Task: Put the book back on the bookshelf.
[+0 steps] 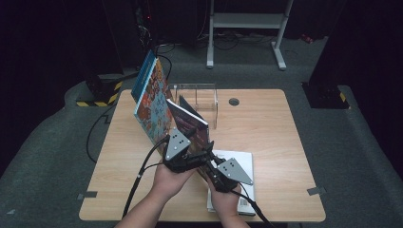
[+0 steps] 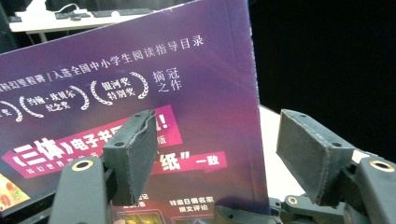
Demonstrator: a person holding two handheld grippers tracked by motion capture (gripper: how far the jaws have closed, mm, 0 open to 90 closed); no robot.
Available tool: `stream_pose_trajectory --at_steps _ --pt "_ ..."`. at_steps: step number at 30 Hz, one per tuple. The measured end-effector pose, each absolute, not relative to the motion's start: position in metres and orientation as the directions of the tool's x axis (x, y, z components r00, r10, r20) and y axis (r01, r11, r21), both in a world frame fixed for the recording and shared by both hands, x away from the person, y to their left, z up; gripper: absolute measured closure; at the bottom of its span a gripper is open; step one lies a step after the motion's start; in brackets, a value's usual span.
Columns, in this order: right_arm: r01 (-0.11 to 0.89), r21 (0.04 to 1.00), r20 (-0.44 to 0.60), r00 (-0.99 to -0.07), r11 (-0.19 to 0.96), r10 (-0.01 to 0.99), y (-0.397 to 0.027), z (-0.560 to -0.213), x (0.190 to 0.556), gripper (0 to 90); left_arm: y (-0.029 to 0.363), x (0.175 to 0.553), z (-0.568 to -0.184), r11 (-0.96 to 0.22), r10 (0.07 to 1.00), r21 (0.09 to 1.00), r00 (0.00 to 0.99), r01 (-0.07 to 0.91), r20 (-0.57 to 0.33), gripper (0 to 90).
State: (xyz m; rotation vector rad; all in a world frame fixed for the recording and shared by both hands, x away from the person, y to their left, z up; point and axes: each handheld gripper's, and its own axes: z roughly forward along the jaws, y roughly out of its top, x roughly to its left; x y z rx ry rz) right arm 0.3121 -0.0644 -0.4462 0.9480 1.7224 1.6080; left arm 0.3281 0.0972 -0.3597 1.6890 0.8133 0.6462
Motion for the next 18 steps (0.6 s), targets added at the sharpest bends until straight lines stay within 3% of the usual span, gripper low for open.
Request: stream_pose_trajectory --at_steps 18 --pt "0.06 0.986 -0.091 -0.6 0.159 0.795 -0.041 -0.448 0.303 80.8 0.115 0.324 -0.369 -0.149 0.817 0.959 0.577 0.24 -0.017 29.2"
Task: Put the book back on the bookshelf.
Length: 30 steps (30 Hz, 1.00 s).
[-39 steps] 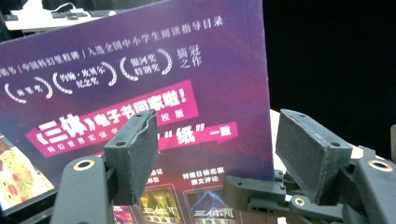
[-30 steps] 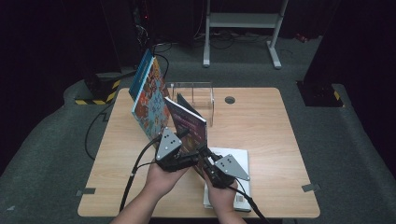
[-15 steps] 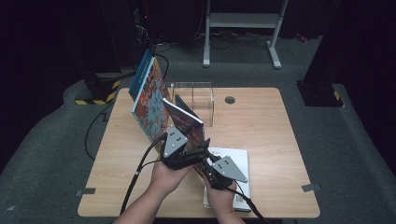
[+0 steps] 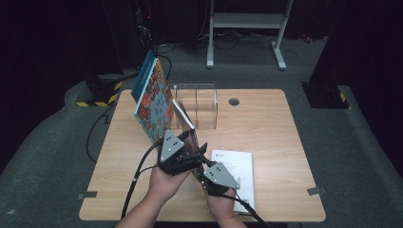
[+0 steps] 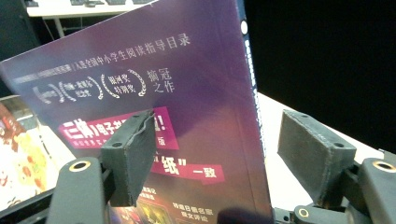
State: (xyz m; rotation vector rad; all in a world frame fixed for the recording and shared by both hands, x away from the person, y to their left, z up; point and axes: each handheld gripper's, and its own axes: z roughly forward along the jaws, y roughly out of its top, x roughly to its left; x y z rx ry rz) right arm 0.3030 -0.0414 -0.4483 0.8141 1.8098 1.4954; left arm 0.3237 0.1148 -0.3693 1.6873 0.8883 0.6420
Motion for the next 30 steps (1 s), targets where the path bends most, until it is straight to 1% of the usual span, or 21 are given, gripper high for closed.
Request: stream_pose_trajectory --at_steps 6,10,12,17,19,21,26,30 --pt "0.025 0.975 -0.161 -0.603 0.221 0.781 -0.029 -0.45 0.298 77.9 0.121 0.324 -0.374 -0.155 0.833 0.955 0.553 0.252 -0.011 32.9" --pt "0.025 0.973 -0.166 -0.608 0.228 0.776 -0.026 -0.451 0.297 78.1 0.121 0.323 -0.376 -0.154 0.845 0.956 0.534 0.248 -0.003 35.5" --pt "0.024 0.973 -0.169 -0.609 0.231 0.775 -0.026 -0.451 0.298 78.2 0.121 0.323 -0.377 -0.153 0.849 0.957 0.528 0.246 -0.001 38.2" --pt "0.006 0.964 -0.212 -0.589 0.266 0.78 -0.023 -0.45 0.295 77.7 0.115 0.323 -0.378 -0.162 0.858 0.957 0.513 0.239 0.017 38.5" --pt "0.008 0.965 -0.207 -0.589 0.262 0.781 -0.024 -0.45 0.295 77.7 0.112 0.323 -0.378 -0.166 0.863 0.957 0.504 0.237 0.025 37.8" --pt "0.014 0.966 -0.199 -0.589 0.257 0.783 -0.025 -0.45 0.295 77.7 0.111 0.323 -0.378 -0.165 0.869 0.957 0.495 0.238 0.027 41.2" --pt "0.011 0.968 -0.198 -0.587 0.252 0.785 -0.027 -0.449 0.295 77.7 0.109 0.322 -0.377 -0.159 0.874 0.959 0.486 0.234 0.027 42.8" --pt "0.013 0.968 -0.195 -0.586 0.25 0.786 -0.027 -0.448 0.294 77.4 0.106 0.32 -0.377 -0.152 0.88 0.962 0.473 0.225 0.028 46.2"
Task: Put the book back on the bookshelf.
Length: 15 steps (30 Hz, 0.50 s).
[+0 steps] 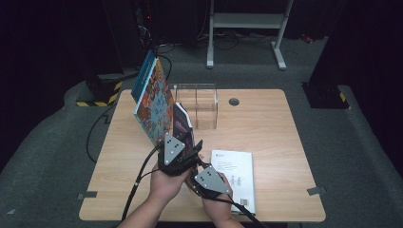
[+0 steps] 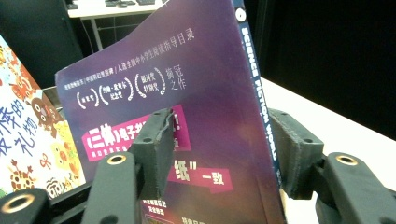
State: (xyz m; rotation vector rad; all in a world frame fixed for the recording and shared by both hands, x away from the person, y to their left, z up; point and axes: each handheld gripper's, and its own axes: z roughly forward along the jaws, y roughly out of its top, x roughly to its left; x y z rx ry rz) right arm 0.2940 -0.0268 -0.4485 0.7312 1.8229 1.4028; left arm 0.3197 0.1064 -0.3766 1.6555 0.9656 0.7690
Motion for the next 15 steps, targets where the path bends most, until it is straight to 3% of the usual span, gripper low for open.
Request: stream_pose_trajectory --at_steps 8,15 --pt "0.014 0.972 -0.18 -0.592 0.233 0.786 -0.0254 -0.4444 0.2952 76.0 0.1076 0.3156 -0.3734 -0.121 0.891 0.972 0.453 0.2 0.018 57.3" --pt "0.032 0.981 -0.133 -0.616 0.193 0.776 -0.0248 -0.4427 0.2968 64.6 0.1108 0.312 -0.3695 -0.084 0.896 0.982 0.443 0.17 0.0 73.6"
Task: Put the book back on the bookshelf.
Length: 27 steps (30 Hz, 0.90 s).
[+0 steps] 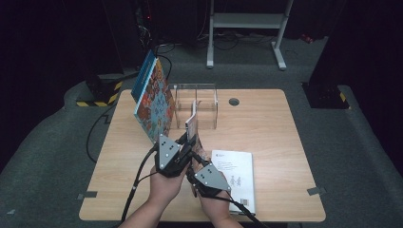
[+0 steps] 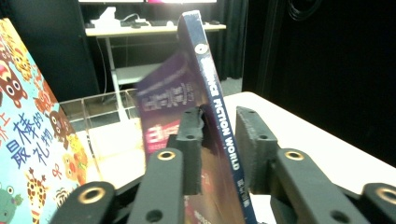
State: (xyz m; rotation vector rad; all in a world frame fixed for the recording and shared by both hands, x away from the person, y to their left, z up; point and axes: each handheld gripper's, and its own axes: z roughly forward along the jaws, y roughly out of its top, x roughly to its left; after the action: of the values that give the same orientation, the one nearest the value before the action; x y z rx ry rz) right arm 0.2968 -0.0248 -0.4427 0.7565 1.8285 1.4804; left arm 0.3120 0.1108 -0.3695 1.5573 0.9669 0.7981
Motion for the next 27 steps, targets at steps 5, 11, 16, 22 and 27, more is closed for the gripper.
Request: stream_pose_trajectory --at_steps 5,11,16,22,27 --pt "0.041 0.982 -0.119 -0.627 0.185 0.77 -0.024 -0.442 0.297 58.0 0.111 0.312 -0.37 -0.082 0.892 0.984 0.452 0.158 0.002 80.0" --pt "0.05 0.987 -0.079 -0.674 0.152 0.734 -0.023 -0.441 0.296 58.0 0.113 0.312 -0.37 -0.096 0.886 0.987 0.463 0.13 0.025 83.9" --pt "0.038 0.985 -0.094 -0.692 0.166 0.715 -0.024 -0.441 0.292 58.4 0.116 0.311 -0.37 -0.098 0.877 0.989 0.48 0.115 0.031 83.9" --pt "0.063 0.985 -0.071 -0.707 0.163 0.704 -0.024 -0.445 0.291 51.6 0.121 0.31 -0.371 -0.082 0.878 0.991 0.479 0.108 0.021 83.9" --pt "0.116 0.983 -0.021 -0.706 0.144 0.708 -0.027 -0.45 0.297 44.6 0.131 0.307 -0.367 -0.067 0.88 0.994 0.474 0.083 0.02 83.9"
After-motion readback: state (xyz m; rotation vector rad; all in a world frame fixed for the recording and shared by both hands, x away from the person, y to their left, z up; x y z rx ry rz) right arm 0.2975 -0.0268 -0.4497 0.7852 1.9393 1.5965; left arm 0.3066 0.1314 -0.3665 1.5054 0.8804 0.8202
